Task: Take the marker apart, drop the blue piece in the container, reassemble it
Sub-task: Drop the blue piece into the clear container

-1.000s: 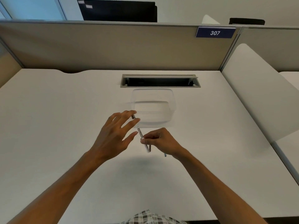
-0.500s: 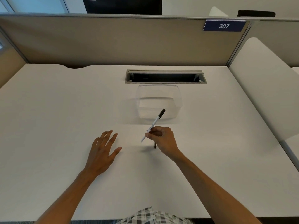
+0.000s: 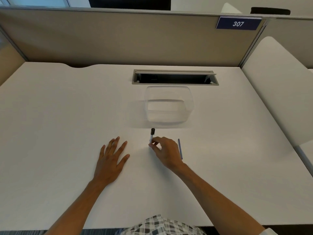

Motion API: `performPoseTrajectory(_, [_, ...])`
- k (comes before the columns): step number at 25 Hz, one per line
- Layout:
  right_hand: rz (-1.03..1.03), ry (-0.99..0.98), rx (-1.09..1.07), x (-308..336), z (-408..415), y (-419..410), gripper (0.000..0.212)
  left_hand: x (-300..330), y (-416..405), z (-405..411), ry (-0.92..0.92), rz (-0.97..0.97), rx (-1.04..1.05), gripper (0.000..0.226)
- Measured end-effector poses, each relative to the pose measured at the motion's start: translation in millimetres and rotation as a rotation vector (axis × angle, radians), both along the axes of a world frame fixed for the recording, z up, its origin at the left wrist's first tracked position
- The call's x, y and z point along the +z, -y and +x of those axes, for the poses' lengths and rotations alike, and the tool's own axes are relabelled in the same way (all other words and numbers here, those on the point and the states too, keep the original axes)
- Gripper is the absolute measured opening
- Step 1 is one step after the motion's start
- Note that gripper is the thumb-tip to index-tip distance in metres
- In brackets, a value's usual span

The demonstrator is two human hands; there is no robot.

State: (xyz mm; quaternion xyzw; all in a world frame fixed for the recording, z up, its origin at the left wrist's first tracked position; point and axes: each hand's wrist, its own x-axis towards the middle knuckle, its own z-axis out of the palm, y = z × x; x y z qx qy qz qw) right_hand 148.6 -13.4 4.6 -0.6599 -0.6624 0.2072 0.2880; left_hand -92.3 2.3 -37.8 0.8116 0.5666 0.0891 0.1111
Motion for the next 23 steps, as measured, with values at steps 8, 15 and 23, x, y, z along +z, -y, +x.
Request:
performPoseTrajectory(8, [0.363, 0.056, -0.094, 30.6, -3.7, -2.5, 0.01, -2.5, -0.9, 1.1, -0.005, 0.029, 0.004, 0.063])
performPoseTrajectory(15, [0.029, 0.09, -0.017, 5.4, -6.4, 3.8, 0.019, -1.5, 0.8, 1.2, 0.006, 0.029, 0.001, 0.065])
performPoseTrajectory(23, [0.315, 0.047, -0.114, 42.8, -9.3, -2.9, 0.009, 1.2, 2.6, 2.0, 0.021, 0.023, 0.0, 0.07])
